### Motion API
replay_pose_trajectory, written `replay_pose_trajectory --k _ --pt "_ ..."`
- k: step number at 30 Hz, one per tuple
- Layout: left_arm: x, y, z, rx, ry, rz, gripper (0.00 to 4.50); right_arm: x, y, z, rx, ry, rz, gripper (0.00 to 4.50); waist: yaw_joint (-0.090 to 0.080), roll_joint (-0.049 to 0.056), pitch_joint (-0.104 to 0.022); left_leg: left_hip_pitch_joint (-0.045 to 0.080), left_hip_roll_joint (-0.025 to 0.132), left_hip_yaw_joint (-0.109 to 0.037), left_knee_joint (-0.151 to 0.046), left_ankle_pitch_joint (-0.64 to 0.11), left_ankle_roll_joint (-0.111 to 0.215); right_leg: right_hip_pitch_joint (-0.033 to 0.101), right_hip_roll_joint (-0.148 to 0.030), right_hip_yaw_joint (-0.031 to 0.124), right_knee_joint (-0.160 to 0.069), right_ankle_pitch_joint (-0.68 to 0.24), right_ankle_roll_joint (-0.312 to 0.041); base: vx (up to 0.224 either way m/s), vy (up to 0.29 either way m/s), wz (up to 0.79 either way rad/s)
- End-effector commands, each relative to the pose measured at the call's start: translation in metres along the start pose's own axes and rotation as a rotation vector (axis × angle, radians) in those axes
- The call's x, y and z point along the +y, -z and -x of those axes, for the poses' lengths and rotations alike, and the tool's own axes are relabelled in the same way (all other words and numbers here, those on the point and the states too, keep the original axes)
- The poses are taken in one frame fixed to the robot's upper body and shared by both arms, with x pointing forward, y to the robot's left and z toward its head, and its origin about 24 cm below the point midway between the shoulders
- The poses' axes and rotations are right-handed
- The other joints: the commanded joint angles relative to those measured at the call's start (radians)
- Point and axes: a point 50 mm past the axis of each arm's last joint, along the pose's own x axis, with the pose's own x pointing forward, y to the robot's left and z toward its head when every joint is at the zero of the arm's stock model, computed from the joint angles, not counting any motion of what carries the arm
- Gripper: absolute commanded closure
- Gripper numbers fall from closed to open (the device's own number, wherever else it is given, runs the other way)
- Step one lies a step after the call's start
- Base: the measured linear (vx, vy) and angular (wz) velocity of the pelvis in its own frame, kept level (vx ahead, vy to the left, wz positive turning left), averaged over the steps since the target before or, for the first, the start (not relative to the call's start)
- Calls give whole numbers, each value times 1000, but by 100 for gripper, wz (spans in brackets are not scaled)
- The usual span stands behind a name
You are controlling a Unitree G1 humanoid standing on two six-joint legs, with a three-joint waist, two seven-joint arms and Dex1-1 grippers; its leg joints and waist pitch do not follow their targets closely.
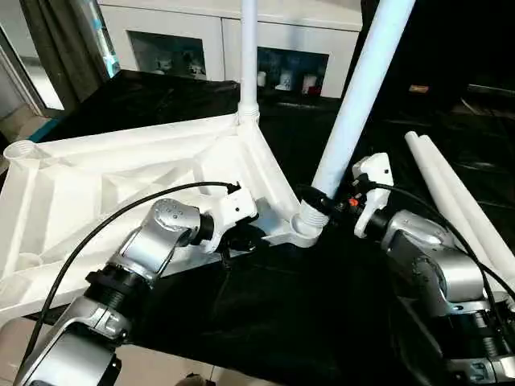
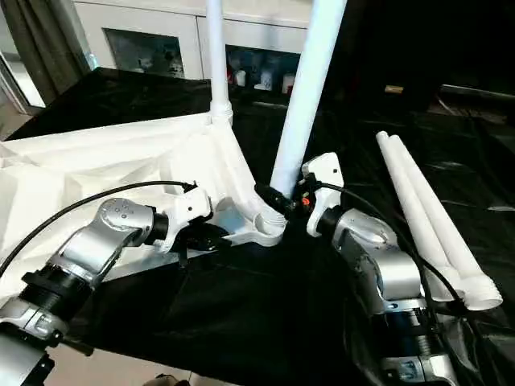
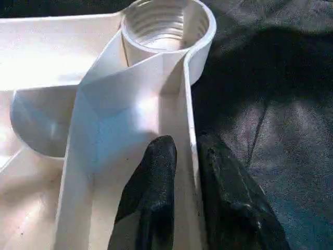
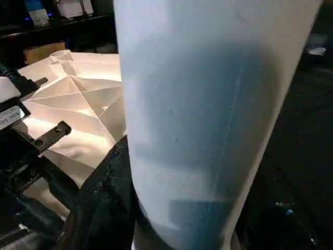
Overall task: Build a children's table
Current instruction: Insert table leg to table base
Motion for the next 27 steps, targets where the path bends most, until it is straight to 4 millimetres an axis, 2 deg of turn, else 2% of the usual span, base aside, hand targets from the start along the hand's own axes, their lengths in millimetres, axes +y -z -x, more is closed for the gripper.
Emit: replay_pose_trajectory --k 1,3,7,8,10,11,15,20,27 --pt "4 3 1 39 -35 -13 360 3 -5 0 -8 -9 11 257 1 2 -62 18 42 -9 -79 -118 38 52 -49 30 -65 17 -293 0 0 0" --pt "5 2 1 33 -36 -7 360 4 -5 0 -7 -13 10 257 0 -1 -60 18 43 -9 -82 -135 32 53 -50 30 -67 -16 -287 0 0 0" --pt "3 -1 2 -8 -14 19 360 4 -4 -1 -4 -20 8 257 0 1 -61 18 43 -8 -81 -124 30 51 -50 31 -66 -8 -287 0 0 0" --pt "2 -2 1 -30 -4 21 390 4 -4 -2 0 -23 8 257 1 1 -61 17 42 -8 -81 -120 32 52 -51 31 -66 0 -289 0 0 0" --pt "0 -1 1 -39 9 27 397 4 -2 -2 8 -28 8 257 1 1 -62 17 42 -8 -80 -108 37 52 -50 30 -64 16 -292 0 0 0" --pt "-1 1 1 -38 14 28 401 5 -2 -3 11 -32 7 257 0 -6 -61 16 42 -7 -79 -96 47 53 -50 31 -63 36 -295 0 0 0" --pt "-3 3 1 -58 20 37 440 6 -1 -4 15 -37 7 257 1 -2 -61 16 43 -8 -80 -93 53 53 -51 30 -63 28 -296 0 0 0" --pt "-7 11 2 -31 30 40 450 6 1 -5 32 -41 14 257 1 -2 -58 18 44 -7 -83 -113 47 50 -51 31 -68 -14 -287 0 0 0" --pt "-10 16 3 -7 52 34 450 6 11 -11 117 -48 33 257 -2 -3 -58 18 42 -5 -82 -102 42 50 -49 31 -67 5 -288 0 0 0"
